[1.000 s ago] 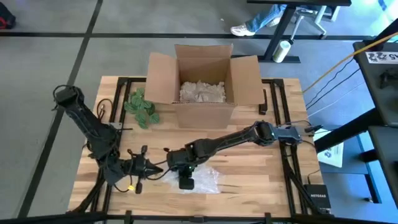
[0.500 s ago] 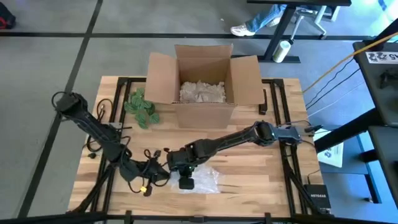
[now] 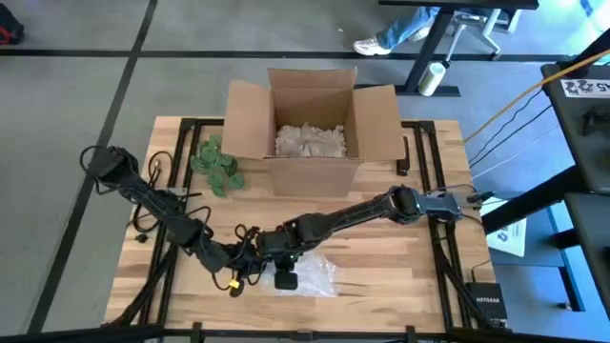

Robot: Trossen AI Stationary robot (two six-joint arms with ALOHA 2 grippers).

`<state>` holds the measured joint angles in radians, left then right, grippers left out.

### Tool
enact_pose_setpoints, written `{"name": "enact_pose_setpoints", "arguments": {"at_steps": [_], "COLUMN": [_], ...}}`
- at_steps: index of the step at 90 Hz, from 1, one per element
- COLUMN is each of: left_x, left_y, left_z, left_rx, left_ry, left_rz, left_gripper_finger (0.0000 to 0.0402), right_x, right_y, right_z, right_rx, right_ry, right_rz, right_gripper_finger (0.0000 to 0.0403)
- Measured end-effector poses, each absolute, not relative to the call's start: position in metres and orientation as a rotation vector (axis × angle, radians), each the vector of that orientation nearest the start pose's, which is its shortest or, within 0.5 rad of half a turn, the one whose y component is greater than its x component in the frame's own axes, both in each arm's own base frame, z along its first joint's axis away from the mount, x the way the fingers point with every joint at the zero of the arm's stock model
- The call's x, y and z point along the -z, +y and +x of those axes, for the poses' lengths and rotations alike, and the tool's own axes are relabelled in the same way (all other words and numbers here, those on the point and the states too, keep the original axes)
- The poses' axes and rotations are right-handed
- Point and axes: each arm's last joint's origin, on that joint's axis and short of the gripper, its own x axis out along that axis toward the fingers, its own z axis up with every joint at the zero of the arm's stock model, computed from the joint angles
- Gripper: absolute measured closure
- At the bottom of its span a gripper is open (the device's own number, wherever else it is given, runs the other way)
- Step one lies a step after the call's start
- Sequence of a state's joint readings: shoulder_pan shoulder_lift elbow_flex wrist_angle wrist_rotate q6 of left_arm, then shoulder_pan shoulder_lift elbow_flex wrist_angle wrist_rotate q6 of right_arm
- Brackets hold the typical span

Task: Wrap mug
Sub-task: Wrap the green mug in bubble wrap

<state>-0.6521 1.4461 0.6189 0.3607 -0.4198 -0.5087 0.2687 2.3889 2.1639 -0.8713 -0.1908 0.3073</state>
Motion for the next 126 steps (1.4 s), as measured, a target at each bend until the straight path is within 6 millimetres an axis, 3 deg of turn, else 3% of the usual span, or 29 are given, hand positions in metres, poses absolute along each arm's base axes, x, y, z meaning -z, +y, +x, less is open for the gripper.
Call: {"name": "enact_pose_setpoints", "arguments": {"at_steps": [12, 28, 38, 57, 74, 87, 108, 126], "left_x": [-0.182, -0.180, -0.180, -0.180, -0.180, -0.180, -0.180, -0.180], "left_y": [-0.161, -0.161, -0.161, -0.161, -0.161, -0.161, -0.162, -0.163], "left_z": [0.231, 0.230, 0.230, 0.230, 0.230, 0.230, 0.230, 0.230], "left_rx": [0.117, 0.118, 0.116, 0.114, 0.115, 0.120, 0.134, 0.176], "left_ry": [0.456, 0.469, 0.469, 0.468, 0.467, 0.465, 0.464, 0.474], "left_rz": [-0.263, -0.260, -0.260, -0.264, -0.257, -0.237, -0.204, -0.180], "left_gripper_finger": [0.0402, 0.0402, 0.0402, 0.0402, 0.0402, 0.0402, 0.0402, 0.0402], "right_x": [-0.211, -0.250, -0.262, -0.293, -0.295, -0.299, -0.305, -0.275], "right_y": [0.139, 0.137, 0.138, 0.140, 0.146, 0.159, 0.186, 0.215], "right_z": [0.486, 0.475, 0.467, 0.434, 0.397, 0.375, 0.342, 0.306], "right_rx": [-0.209, -0.170, -0.154, -0.112, 0.053, 0.142, 0.398, 0.491], "right_ry": [1.143, 1.070, 1.059, 1.155, 1.380, 1.467, 1.286, 1.067], "right_rz": [0.210, 0.183, 0.164, 0.116, 0.009, -0.042, -0.139, 0.057], "right_gripper_finger": [0.0403, 0.0403, 0.0402, 0.0401, 0.0399, 0.0374, 0.0328, 0.0324]}}
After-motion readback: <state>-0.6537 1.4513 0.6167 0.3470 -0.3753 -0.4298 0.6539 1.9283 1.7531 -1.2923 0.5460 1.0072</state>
